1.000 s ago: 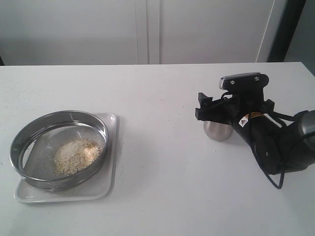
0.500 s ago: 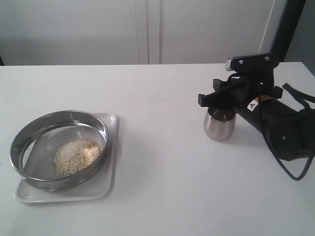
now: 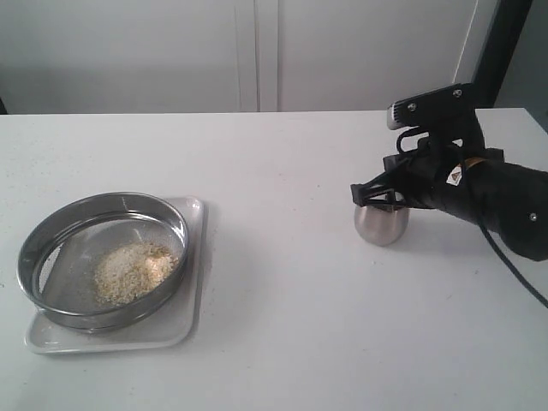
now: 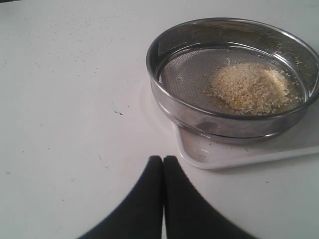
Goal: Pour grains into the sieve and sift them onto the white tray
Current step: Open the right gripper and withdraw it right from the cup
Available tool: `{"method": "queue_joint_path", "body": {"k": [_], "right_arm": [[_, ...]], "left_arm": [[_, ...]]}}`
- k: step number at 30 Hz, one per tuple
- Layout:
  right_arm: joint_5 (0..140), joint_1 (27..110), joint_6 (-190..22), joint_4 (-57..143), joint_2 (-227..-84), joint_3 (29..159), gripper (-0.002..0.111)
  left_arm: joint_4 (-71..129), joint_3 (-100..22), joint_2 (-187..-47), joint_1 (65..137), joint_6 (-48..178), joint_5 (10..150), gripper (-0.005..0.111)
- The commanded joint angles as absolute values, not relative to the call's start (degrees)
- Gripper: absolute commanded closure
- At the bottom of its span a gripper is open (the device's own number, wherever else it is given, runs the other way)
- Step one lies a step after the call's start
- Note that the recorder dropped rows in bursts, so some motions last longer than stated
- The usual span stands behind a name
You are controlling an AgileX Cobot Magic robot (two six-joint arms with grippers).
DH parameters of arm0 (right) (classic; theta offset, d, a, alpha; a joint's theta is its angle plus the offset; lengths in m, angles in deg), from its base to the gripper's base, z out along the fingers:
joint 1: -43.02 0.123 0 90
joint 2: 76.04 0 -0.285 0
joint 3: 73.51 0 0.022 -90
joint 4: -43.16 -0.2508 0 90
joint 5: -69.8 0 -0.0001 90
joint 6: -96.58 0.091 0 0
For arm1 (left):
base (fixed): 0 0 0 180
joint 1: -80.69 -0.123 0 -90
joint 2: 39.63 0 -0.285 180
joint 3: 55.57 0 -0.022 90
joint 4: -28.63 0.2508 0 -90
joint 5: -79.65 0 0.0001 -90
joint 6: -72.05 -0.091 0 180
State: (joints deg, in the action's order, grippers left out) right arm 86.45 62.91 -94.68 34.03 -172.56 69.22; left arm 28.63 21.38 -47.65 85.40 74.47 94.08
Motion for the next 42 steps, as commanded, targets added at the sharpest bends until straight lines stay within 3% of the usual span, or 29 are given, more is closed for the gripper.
{"method": "queue_joint_path", "body": {"k": [1, 17, 26, 33, 42], "right_arm": [[73.9, 62.3, -96.2, 33.9, -170.7, 72.5, 0.108], [43.5, 58.4, -95.9, 36.2, -170.7, 81.3, 0.108], [31.3, 56.3, -118.5, 34.9, -170.7, 82.0, 0.108], [26.7, 55.8, -141.6, 22.2, -170.7, 82.0, 0.108], [26.2, 49.2, -143.6, 16.1, -169.9, 82.0, 0.108]], "left_arm": [[28.6, 21.6, -47.4, 85.3, 74.7, 94.1, 0.107], [28.6, 21.6, -47.4, 85.3, 74.7, 94.1, 0.107], [28.6, 21.6, -47.4, 85.3, 74.7, 94.1, 0.107], [28.6, 21.6, -47.4, 85.3, 74.7, 94.1, 0.107], [28.6, 21.6, -47.4, 85.3, 74.7, 94.1, 0.107]]}}
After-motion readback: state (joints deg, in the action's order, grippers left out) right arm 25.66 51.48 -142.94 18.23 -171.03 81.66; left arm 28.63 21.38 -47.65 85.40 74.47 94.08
